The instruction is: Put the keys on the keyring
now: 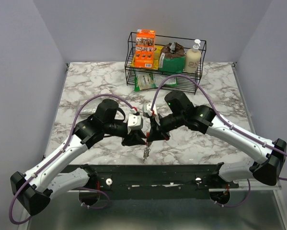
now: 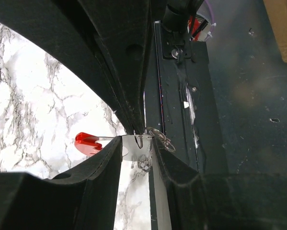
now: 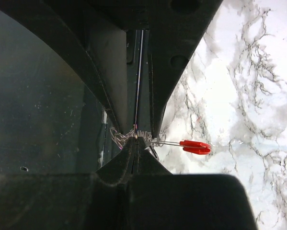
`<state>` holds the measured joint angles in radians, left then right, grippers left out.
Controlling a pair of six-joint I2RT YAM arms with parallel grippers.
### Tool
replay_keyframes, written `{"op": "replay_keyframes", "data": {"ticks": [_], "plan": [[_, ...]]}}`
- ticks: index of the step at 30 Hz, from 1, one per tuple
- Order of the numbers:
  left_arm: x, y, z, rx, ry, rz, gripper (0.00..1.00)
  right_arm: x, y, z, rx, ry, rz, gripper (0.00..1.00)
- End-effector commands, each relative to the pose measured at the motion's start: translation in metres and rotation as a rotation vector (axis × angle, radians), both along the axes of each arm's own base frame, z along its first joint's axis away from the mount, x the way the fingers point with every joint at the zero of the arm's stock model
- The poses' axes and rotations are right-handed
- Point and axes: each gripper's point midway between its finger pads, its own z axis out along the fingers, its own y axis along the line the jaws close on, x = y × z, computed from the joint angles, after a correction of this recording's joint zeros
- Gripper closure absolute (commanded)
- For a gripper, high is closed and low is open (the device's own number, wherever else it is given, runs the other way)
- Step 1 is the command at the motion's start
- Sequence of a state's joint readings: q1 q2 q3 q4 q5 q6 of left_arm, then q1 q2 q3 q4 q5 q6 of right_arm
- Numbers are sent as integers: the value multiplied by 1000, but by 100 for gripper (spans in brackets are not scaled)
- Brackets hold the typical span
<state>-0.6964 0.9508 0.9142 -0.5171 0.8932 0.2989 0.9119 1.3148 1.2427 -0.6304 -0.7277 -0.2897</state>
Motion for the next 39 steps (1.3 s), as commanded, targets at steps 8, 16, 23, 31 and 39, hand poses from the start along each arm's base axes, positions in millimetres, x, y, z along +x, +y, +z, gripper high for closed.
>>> {"op": "replay_keyframes", "data": {"ticks": [8, 16, 23, 31, 39], "plan": [[9, -8, -6, 29, -28, 22, 66, -3, 6, 16, 48, -14, 41, 99], [14, -10, -7, 27, -41, 39, 82, -4, 7, 14, 46, -9, 45, 99], [13, -9, -11, 36, -55, 34, 100, -4, 6, 14, 47, -12, 43, 99], [16, -7, -8, 14, -90, 64, 100, 3, 7, 14, 44, -30, 9, 83], [23, -9, 3, -77, -117, 136, 100, 20, 3, 26, 102, -111, -128, 37]]}}
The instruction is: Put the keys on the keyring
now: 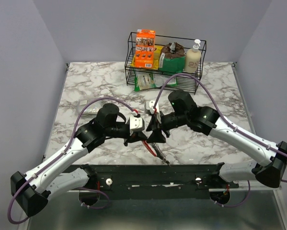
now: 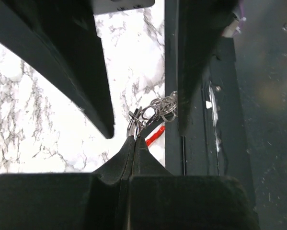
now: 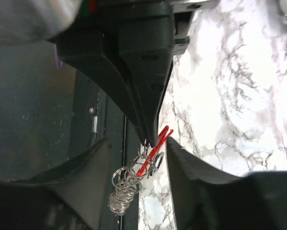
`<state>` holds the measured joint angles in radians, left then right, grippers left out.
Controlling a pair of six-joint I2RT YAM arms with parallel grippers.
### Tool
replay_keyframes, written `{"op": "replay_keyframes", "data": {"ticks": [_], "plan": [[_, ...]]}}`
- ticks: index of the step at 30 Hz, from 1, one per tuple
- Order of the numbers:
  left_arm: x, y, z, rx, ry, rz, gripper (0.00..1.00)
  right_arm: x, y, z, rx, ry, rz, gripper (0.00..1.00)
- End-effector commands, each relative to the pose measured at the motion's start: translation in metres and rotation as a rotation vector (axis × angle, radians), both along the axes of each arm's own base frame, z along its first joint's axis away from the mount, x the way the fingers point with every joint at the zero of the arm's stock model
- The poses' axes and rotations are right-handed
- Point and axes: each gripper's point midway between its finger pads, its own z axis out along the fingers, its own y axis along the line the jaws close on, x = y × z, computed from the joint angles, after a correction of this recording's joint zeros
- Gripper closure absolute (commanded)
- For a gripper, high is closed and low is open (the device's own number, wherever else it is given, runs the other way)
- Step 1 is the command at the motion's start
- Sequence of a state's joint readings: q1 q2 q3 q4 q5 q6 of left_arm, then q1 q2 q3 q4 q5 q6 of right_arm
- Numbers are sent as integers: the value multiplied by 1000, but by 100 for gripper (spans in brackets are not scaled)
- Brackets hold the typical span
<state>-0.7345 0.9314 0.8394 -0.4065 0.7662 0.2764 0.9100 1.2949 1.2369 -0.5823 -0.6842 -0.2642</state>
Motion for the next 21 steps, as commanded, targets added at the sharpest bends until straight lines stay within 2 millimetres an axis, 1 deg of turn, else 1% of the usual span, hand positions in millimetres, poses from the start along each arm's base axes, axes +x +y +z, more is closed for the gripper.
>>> {"op": "replay_keyframes", "data": {"ticks": [1, 2, 3, 4, 5, 7, 8, 10, 12, 13, 14, 15, 17, 21], "plan": [[9, -4, 22, -103, -64, 61, 100, 14, -2, 23, 88, -99, -109, 31], [10, -5, 27, -126, -68, 69, 100, 18, -2, 27, 106, -116, -127, 29], [9, -4, 25, -130, -70, 71, 100, 19, -3, 28, 111, -121, -142, 26], [9, -4, 28, -142, -77, 76, 100, 24, -5, 30, 121, -143, -174, 23], [9, -4, 33, -162, -82, 80, 100, 25, -6, 31, 125, -150, -184, 23], [7, -4, 34, -178, -81, 76, 100, 30, -9, 29, 120, -163, -220, 23], [7, -5, 39, -195, -91, 75, 100, 31, -10, 32, 132, -175, -226, 23], [4, -5, 40, -211, -87, 68, 100, 31, -12, 32, 137, -183, -233, 23], [3, -5, 42, -225, -91, 63, 100, 29, -13, 35, 159, -195, -226, 25], [0, -5, 44, -232, -93, 51, 100, 24, -13, 38, 177, -193, -199, 30], [-1, -6, 45, -236, -95, 43, 100, 20, -12, 38, 192, -197, -181, 33], [-1, -5, 46, -238, -97, 42, 100, 17, -13, 42, 212, -207, -167, 34], [-4, -5, 47, -243, -99, 31, 100, 10, -13, 44, 232, -206, -130, 35], [-7, -5, 51, -261, -104, 16, 100, 5, -11, 43, 237, -195, -91, 39]]}}
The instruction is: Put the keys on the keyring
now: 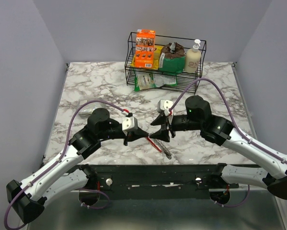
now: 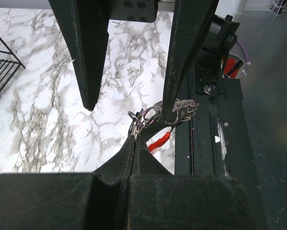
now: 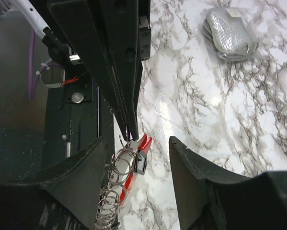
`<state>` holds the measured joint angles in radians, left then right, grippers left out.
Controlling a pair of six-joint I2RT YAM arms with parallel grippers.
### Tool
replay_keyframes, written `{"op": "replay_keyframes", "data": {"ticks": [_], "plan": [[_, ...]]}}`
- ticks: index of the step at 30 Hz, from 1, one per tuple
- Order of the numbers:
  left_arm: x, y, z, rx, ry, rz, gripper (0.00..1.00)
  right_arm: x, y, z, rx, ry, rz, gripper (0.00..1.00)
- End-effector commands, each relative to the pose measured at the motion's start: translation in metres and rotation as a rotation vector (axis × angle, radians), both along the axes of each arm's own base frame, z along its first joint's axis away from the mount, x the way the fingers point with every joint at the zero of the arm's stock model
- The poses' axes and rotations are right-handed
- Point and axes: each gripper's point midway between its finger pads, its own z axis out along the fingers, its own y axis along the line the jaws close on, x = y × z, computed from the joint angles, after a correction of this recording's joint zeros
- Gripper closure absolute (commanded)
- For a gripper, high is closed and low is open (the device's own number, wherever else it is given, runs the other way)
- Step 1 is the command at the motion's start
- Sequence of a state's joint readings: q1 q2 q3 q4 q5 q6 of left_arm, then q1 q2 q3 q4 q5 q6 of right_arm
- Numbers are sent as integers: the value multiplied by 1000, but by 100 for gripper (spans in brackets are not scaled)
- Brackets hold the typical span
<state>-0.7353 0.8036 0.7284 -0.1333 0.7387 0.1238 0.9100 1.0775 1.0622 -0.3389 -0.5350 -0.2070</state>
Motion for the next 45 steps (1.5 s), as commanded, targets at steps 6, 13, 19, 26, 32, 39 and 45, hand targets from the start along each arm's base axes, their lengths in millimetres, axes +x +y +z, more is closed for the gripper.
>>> {"op": "replay_keyframes", "data": {"ticks": [6, 13, 19, 26, 32, 39, 45], "plan": [[-13, -3, 24, -82, -47, -67, 100, -11, 10, 4, 34, 0, 100, 54], [-16, -1, 24, -83, -64, -76, 100, -5, 11, -4, 9, -1, 77, 82], [-17, 0, 24, -84, -74, -82, 100, 0, 7, -7, 4, -2, 50, 83], [-17, 0, 23, -80, -81, -85, 100, 3, 3, -6, 4, -9, 27, 79], [-17, 0, 21, -77, -82, -87, 100, 4, 3, -9, 1, -4, 32, 95], [-13, 2, 19, -61, -89, -62, 100, 3, 3, -8, 6, 6, 43, 99], [-7, 8, 17, -5, -106, -19, 90, 3, 4, -5, 3, 21, 43, 99]]}}
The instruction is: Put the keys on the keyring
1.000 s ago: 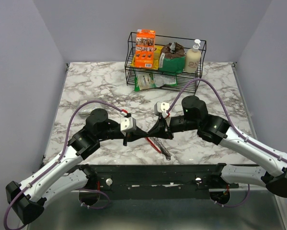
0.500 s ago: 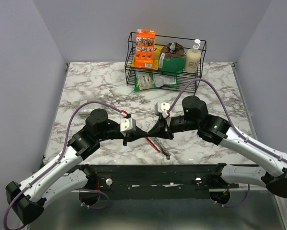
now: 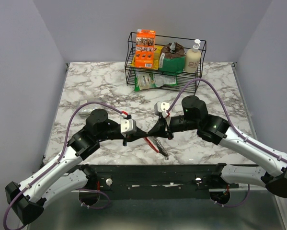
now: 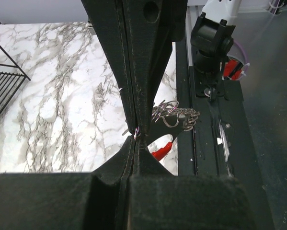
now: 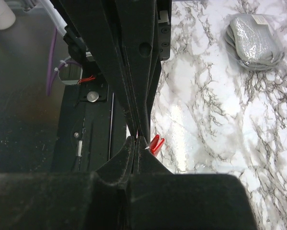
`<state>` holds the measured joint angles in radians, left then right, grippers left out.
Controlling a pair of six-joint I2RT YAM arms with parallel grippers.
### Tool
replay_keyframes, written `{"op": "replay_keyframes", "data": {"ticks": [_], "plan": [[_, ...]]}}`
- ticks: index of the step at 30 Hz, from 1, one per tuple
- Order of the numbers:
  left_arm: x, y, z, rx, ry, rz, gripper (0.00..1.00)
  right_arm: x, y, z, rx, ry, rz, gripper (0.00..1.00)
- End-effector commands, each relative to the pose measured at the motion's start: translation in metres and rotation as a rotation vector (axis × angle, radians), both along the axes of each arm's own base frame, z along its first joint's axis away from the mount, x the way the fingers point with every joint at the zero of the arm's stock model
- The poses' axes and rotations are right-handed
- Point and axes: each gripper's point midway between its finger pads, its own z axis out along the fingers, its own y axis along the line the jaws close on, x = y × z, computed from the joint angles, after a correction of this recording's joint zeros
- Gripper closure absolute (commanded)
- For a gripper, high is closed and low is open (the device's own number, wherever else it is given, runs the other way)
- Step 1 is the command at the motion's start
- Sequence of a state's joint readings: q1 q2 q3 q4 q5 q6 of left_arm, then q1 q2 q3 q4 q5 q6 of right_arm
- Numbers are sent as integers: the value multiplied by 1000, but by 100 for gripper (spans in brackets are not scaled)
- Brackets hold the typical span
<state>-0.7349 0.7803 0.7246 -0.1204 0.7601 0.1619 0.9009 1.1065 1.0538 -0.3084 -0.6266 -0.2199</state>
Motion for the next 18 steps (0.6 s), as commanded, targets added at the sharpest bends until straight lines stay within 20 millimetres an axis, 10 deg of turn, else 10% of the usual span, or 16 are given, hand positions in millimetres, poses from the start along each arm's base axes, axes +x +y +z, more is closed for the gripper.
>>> {"op": "replay_keyframes", "data": {"ticks": [1, 7, 18], "plan": [[-3, 8, 11, 20, -52, 12, 80, 12, -1, 3, -7, 0, -37, 99], [-2, 15, 12, 57, -62, 37, 50, 8, 2, -3, -42, 42, -2, 99], [7, 15, 2, 166, -4, 58, 45, 4, 0, -8, -100, 62, 28, 99]]}}
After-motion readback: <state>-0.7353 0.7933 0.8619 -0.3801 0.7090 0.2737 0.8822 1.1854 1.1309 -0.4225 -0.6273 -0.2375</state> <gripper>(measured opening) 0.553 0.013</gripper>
